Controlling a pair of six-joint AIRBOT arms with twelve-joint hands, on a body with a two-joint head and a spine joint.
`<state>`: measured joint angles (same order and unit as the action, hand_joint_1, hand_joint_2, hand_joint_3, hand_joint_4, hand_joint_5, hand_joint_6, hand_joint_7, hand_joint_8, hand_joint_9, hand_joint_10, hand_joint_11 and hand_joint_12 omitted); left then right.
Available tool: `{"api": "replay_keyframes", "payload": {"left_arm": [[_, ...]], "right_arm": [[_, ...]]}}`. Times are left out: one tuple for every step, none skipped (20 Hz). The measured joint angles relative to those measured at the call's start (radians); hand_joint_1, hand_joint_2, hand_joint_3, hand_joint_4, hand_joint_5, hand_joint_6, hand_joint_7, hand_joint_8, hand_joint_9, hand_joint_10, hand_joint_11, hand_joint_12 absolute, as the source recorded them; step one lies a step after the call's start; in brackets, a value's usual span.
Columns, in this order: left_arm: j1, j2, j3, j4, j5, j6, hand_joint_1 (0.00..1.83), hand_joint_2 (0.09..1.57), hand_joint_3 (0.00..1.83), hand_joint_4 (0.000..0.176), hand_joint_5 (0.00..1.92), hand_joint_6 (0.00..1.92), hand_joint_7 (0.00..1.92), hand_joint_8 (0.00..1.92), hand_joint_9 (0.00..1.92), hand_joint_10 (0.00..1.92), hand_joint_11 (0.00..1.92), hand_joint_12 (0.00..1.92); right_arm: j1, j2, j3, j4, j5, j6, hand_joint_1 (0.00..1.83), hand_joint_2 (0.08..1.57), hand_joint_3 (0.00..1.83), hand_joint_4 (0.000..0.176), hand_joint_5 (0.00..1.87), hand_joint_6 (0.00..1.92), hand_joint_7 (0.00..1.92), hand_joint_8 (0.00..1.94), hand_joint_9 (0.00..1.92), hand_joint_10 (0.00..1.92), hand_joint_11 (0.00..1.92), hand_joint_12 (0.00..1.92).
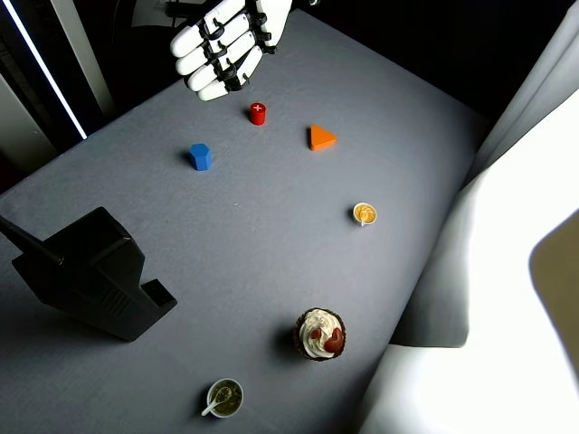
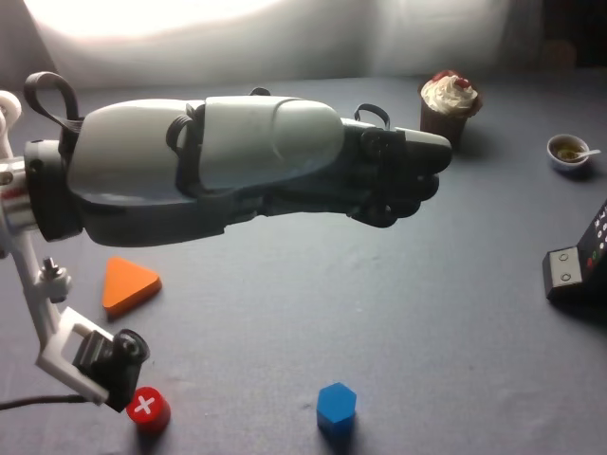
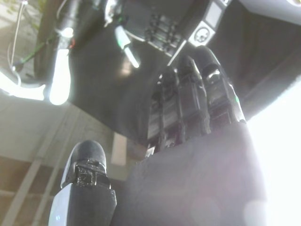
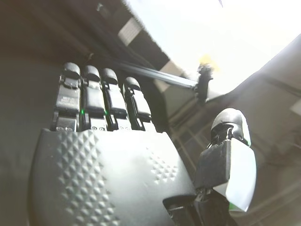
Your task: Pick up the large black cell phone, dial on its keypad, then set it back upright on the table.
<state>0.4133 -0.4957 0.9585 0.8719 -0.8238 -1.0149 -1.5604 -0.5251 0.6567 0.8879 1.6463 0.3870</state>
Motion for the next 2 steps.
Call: {"api": "replay_keyframes", "payload": {"left_arm": [[0.0,0.002,0.0,-0.003,0.001,0.001,0.0,1.2,0.0,0.0,0.19,0.0,0.24,0.0,0.22,0.0,0.0,0.52],[0.0,0.002,0.0,-0.016,0.001,0.002,0.0,1.21,0.0,0.0,0.2,0.0,0.25,0.0,0.23,0.0,0.0,0.53]], "right_arm": [[-0.029,0.003,-0.017,0.029,0.001,0.01,0.0,0.88,0.01,0.077,0.0,0.0,0.01,0.0,0.01,0.01,0.05,0.03],[-0.067,0.008,-0.043,0.052,-0.001,0.032,0.0,0.88,0.01,0.075,0.0,0.0,0.0,0.0,0.01,0.0,0.04,0.02]]}}
